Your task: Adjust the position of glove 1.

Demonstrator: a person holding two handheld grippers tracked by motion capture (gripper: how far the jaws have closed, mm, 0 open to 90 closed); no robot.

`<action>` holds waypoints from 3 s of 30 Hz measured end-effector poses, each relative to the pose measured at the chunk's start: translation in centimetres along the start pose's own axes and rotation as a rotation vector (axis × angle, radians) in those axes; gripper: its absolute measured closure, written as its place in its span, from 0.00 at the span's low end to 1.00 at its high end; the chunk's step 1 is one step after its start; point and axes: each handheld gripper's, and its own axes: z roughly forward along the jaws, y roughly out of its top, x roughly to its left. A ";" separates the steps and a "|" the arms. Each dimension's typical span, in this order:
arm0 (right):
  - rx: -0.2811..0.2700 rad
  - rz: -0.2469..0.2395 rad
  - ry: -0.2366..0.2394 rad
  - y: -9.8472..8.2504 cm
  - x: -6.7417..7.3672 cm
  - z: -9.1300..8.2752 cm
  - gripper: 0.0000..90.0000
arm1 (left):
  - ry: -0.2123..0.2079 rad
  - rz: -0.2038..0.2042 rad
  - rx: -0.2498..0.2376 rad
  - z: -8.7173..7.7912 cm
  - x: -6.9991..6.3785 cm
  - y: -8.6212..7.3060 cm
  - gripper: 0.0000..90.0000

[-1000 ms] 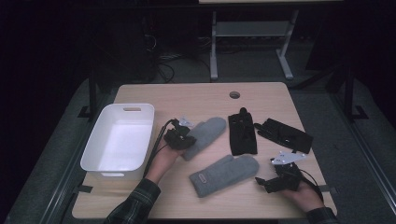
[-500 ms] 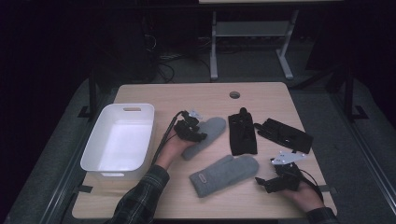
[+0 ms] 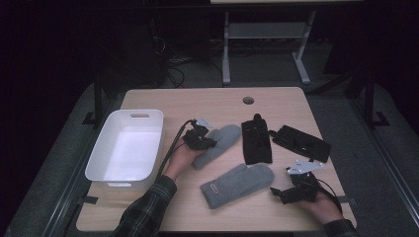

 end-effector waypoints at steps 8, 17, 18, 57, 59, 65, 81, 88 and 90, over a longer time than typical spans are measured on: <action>0.000 0.001 0.000 0.0 0.0 0.0 0.03 | -0.004 0.023 -0.024 -1.7 -0.4 0.7 0.96; 0.000 0.001 0.001 0.0 0.0 0.0 0.03 | -0.030 0.046 -0.054 -3.7 -1.4 1.3 0.96; 0.000 0.001 0.001 0.0 0.0 0.0 0.03 | -0.030 0.046 -0.054 -3.7 -1.4 1.3 0.96; 0.000 -0.006 0.006 0.0 -0.1 0.0 0.03 | -0.228 0.203 -0.005 -5.6 -11.9 1.8 0.96; 0.000 -0.006 0.006 0.0 -0.1 0.0 0.03 | -0.226 0.202 -0.004 -5.5 -12.1 1.7 0.96; 0.000 -0.007 0.006 0.0 -0.1 0.0 0.03 | -0.222 0.213 0.022 -4.5 -12.7 1.5 0.96; 0.000 -0.006 0.007 0.0 0.0 0.0 0.03 | -0.194 0.238 0.078 -2.8 -13.7 0.6 0.96; 0.000 -0.006 0.007 0.0 0.0 0.0 0.03 | -0.179 0.257 0.066 -2.3 -14.3 0.1 0.78; 0.000 -0.007 0.007 0.0 0.0 0.0 0.03 | -0.187 0.252 0.036 -3.0 -14.2 0.5 0.69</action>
